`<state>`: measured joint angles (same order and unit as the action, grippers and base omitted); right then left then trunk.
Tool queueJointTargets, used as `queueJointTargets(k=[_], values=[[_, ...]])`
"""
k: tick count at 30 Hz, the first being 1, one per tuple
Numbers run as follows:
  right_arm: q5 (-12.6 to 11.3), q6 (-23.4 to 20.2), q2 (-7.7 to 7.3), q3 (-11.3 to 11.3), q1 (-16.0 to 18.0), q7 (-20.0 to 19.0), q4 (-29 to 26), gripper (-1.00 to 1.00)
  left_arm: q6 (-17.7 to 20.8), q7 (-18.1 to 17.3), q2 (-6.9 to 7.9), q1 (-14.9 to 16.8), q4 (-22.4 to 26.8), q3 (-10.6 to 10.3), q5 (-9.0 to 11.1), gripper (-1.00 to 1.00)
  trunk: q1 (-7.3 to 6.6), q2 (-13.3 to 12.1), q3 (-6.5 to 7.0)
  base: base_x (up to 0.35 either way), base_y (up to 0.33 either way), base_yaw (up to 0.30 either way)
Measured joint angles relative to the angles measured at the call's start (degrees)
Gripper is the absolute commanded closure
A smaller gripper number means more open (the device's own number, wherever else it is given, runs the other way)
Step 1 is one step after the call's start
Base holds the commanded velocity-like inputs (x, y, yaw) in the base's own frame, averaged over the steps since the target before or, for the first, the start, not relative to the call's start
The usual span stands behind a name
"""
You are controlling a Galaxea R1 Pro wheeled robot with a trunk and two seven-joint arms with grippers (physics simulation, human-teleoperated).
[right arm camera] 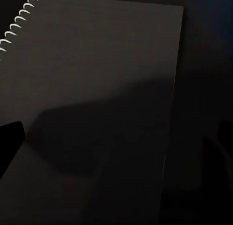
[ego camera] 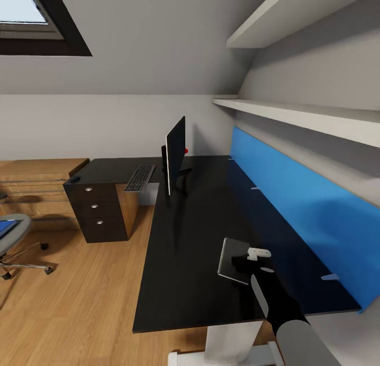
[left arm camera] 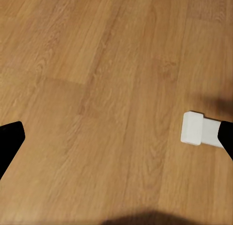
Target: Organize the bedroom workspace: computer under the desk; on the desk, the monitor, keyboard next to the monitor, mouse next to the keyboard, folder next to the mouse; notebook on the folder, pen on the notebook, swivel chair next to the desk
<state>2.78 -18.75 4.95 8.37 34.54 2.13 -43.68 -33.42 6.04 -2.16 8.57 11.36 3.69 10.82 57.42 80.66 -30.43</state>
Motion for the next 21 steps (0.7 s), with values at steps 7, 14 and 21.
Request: queueJointTargets(k=[7, 14, 21], values=[[0.0, 0.0, 0.0, 0.0, 0.0, 0.0, 0.0, -1.0, 0.0, 0.0, 0.0, 0.0, 0.0, 0.0, 0.0, -1.0, 0.0, 0.0, 0.0, -0.001, 0.0, 0.0], [0.0, 0.0, 0.0, 0.0, 0.0, 0.0, 0.0, -1.0, 0.0, 0.0, 0.0, 0.0, 0.0, 0.0, 0.0, -1.0, 0.0, 0.0, 0.0, 0.0, 0.0, 0.0], [-0.1, -0.1, 0.0, 0.0, 0.0, 0.0, 0.0, -1.0, 0.0, 0.0, 0.0, 0.0, 0.0, 0.0, 0.0, -1.0, 0.0, 0.0, 0.0, 0.0, 0.0, 0.0]])
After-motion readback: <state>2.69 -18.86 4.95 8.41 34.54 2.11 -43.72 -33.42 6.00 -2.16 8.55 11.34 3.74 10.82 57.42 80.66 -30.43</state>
